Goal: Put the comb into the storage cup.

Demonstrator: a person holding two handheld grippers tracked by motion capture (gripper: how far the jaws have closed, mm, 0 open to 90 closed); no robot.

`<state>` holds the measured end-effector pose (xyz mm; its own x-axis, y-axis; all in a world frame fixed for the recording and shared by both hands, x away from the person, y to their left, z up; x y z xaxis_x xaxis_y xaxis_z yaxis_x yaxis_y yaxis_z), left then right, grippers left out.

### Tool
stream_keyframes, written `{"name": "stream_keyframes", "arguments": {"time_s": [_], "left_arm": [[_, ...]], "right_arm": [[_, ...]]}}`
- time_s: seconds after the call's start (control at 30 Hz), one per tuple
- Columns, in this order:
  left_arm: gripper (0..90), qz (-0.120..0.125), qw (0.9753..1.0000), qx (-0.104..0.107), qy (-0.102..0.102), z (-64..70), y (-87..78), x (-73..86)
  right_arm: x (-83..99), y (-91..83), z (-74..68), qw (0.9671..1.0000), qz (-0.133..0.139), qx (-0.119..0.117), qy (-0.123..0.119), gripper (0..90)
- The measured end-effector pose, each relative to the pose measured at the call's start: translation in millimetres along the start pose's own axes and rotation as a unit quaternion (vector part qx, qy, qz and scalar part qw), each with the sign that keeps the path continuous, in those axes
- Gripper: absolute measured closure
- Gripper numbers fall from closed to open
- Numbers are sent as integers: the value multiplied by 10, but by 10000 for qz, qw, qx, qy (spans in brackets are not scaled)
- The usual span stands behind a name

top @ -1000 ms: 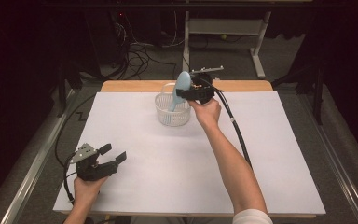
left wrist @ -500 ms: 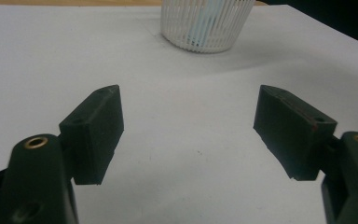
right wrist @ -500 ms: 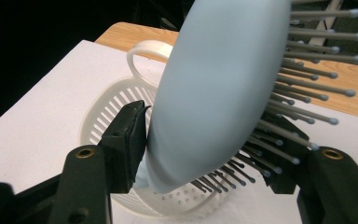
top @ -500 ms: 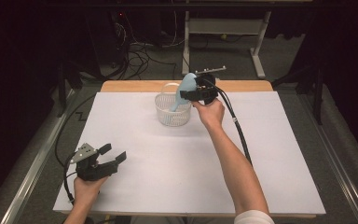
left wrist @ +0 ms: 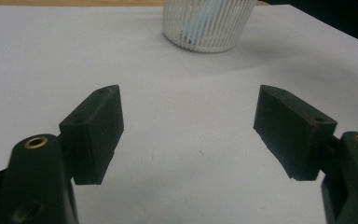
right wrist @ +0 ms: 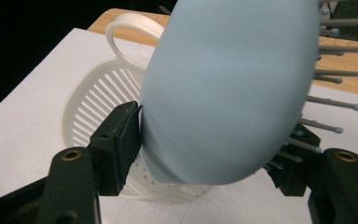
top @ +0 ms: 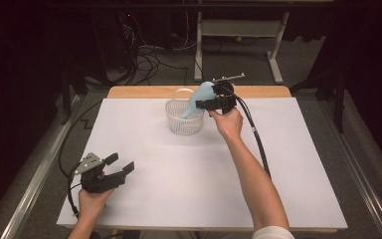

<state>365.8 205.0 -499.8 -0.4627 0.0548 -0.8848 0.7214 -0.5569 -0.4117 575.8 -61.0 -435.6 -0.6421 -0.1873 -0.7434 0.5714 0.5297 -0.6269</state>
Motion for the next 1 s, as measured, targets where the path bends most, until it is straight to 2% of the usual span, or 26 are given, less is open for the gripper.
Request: {"name": "stream_keyframes", "arguments": {"time_s": [0.37,0.63,1.0], "left_arm": [[236,-12,10000,7,7,-1,7,2],[236,3,10000,-13,8,-2,-3,-3],[236,4,10000,-18,18,2,-5,-2]], "right_arm": [[26,-42,-5,10000,-76,42,-49,295],[69,-71,54,10000,12,61,-41,278],[72,-141,57,9999,85,85,-96,268]]}}
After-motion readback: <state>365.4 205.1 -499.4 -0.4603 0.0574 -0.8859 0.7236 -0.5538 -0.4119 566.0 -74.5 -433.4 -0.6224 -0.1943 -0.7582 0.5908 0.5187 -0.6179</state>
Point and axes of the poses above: each handheld gripper's, and its own axes: y roughly forward along the jaws, x roughly out of its underside, z roughly to its right, the point moved 10 cm from there along y, roughly forward along the jaws, and after that the axes turned 1 degree about z, right-handed, at the moved point
